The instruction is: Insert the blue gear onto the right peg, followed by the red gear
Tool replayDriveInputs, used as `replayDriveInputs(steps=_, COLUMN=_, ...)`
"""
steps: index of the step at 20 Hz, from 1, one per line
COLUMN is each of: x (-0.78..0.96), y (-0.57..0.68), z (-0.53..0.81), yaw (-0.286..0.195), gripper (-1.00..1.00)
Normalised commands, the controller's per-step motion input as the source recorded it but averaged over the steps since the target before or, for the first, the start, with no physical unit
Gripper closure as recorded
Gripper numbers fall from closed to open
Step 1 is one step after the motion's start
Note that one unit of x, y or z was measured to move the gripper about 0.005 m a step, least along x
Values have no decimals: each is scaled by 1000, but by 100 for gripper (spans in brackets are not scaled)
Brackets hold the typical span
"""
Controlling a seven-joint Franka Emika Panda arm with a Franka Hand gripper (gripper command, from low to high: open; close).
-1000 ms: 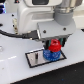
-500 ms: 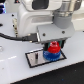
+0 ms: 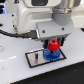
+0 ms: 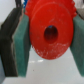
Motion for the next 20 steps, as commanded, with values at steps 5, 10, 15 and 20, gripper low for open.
replayDriveInputs(steps=5, x=167, y=-93, z=-125, yaw=0, gripper=100)
replayDriveInputs(steps=10, x=195, y=-103, z=-174, yaw=0, gripper=100)
replayDriveInputs(steps=15, x=168, y=-127, z=-186, yaw=0, gripper=100)
replayDriveInputs(steps=20, x=148, y=-74, z=-234, yaw=0, gripper=100)
